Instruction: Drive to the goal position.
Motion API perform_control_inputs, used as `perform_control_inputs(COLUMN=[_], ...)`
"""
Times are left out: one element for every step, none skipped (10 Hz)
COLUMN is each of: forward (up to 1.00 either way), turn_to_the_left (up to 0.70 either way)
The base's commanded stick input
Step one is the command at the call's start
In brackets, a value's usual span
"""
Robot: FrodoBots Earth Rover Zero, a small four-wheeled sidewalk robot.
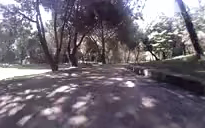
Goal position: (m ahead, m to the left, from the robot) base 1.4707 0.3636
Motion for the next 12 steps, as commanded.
perform_control_inputs(forward=[0.85, 0.85, 0.85, 0.85, 0.85, 0.85, 0.85, 0.85, 0.85, 0.85, 0.85, 0.85], turn_to_the_left=[0.0, 0.0, 0.0, 0.0, 0.0, 0.0, 0.0, 0.0, -0.04, -0.28, 0.0, 0.0])
